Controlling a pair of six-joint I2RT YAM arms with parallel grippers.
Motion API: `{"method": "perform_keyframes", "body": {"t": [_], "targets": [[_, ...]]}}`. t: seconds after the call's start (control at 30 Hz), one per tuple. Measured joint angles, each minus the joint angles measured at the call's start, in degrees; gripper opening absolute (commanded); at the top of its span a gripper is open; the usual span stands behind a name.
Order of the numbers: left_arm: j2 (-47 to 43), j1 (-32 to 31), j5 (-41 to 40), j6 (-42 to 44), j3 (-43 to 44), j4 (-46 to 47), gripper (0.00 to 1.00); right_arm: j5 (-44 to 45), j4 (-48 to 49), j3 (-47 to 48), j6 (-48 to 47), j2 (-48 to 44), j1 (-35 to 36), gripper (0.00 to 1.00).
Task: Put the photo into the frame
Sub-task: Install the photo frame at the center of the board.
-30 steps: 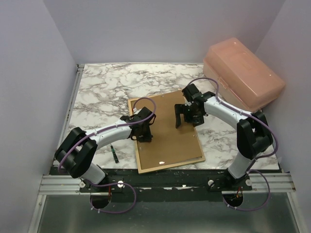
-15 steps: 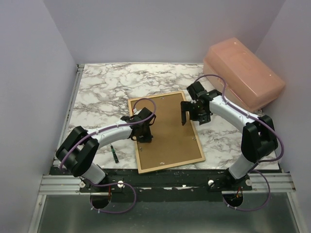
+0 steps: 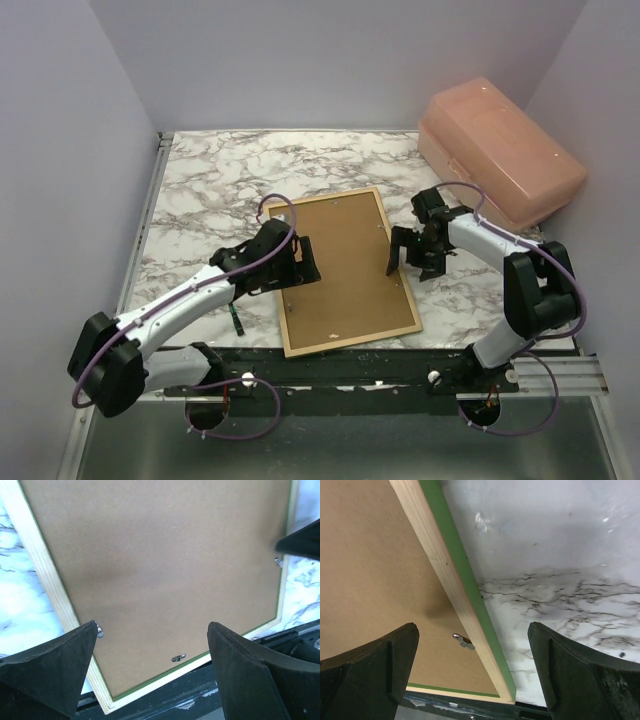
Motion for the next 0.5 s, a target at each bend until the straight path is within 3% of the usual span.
{"method": "perform_keyframes", "body": {"t": [0.23,0.5], "targets": [[-10.9,8.7,1.8,-0.4,-9.6,-1.7,0.94,-4.2,3.3,-4.3,1.0,0.1,0.0,0.74],[-8.4,13.0,5.7,-0.1,-16.2,-1.7,0.9,-4.2,5.3,-6.8,1.9,-1.8,-0.2,0.55]]}}
